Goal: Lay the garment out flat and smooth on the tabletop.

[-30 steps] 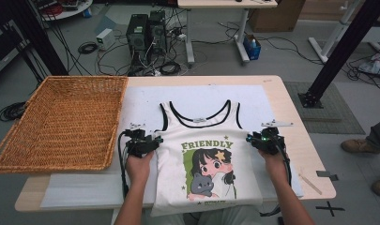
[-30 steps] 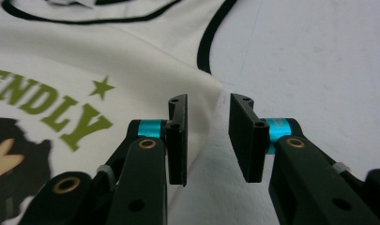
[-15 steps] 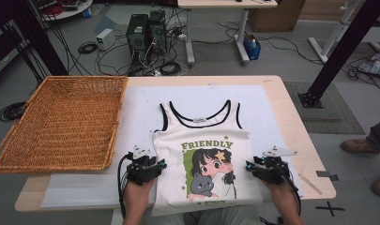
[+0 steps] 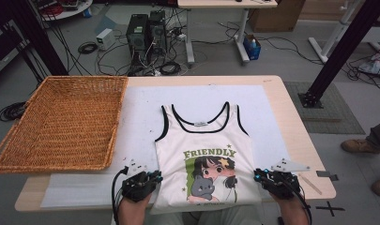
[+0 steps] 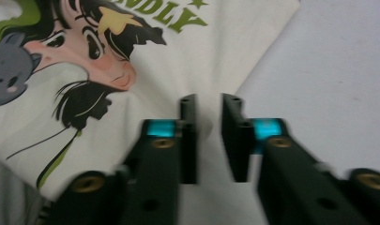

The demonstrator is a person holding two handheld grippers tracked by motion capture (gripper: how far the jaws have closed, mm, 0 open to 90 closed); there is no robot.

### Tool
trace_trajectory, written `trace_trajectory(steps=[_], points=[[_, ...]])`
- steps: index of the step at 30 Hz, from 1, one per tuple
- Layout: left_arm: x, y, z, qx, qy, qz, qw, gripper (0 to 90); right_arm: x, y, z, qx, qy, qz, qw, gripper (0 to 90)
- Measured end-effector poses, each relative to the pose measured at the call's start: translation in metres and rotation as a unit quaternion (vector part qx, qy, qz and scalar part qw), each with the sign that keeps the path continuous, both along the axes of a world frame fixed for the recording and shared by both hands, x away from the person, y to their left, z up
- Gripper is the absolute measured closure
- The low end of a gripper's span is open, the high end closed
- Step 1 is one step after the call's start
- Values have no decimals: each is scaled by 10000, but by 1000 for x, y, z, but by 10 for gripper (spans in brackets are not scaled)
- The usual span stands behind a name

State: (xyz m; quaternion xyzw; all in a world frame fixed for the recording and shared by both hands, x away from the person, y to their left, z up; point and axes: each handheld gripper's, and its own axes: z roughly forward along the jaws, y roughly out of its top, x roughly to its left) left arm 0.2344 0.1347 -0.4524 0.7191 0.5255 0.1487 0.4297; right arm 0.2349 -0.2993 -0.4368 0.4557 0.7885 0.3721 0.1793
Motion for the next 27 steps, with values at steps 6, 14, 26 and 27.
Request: trace_trajectory(steps=[6, 14, 26, 27], points=[[30, -4, 3, -319, 128, 208, 9992, 559, 12, -2, -1, 351, 6, -408, 9986, 605], [44, -5, 1, 71, 258, 320, 9991, 812, 38, 11, -12, 99, 220, -358, 9991, 747], [47, 5, 3, -528, -68, 373, 9979, 640, 58, 12, -8, 178, -175, -591, 9979, 767], [40, 5, 3, -537, -150, 273, 9981, 621, 53, 9, -8, 284, -200, -606, 9976, 738]])
